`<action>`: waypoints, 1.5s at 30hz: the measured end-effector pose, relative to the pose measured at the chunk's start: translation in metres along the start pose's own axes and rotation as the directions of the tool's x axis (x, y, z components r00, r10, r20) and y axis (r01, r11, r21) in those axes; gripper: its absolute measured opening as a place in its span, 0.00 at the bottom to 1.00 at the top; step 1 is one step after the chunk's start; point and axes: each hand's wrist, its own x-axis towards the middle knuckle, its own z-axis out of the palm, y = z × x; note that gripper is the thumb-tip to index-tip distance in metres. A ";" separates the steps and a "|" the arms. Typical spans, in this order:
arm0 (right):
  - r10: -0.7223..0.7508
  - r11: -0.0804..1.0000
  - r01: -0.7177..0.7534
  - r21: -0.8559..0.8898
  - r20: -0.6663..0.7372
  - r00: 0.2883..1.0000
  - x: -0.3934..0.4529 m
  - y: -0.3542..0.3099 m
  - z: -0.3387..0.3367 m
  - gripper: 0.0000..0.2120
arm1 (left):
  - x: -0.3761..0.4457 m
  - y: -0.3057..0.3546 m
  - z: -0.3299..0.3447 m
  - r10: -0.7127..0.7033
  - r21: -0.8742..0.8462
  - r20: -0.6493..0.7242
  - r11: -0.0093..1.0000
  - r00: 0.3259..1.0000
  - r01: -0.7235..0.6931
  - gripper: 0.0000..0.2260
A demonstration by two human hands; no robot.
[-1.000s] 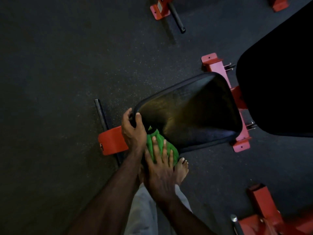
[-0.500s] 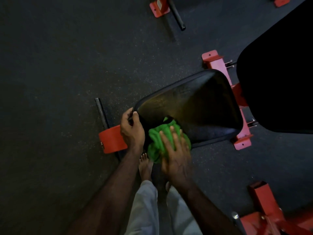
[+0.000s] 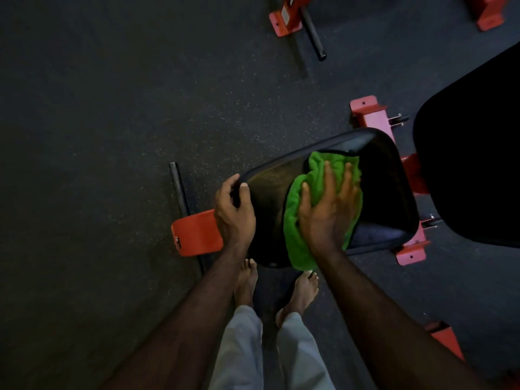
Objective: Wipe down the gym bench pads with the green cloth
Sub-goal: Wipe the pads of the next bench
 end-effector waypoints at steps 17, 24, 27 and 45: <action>-0.712 0.654 0.757 -0.006 0.333 0.618 0.054 -0.016 0.009 0.28 | -0.007 0.008 0.017 0.064 0.175 -0.007 0.983 0.998 -0.062 0.24; -0.337 0.927 0.356 -0.117 0.153 0.929 0.056 -0.056 0.020 0.23 | -0.005 0.005 0.022 0.080 0.189 -0.044 0.980 0.996 -0.070 0.21; -0.760 0.596 0.803 -0.011 0.317 0.568 0.062 -0.034 0.014 0.25 | -0.006 0.006 0.021 0.081 0.185 -0.050 0.980 0.995 -0.070 0.23; -0.136 0.977 0.117 -0.180 -0.096 0.986 0.126 0.029 -0.014 0.24 | 0.010 0.060 0.055 0.296 0.411 0.301 0.818 0.907 -0.403 0.22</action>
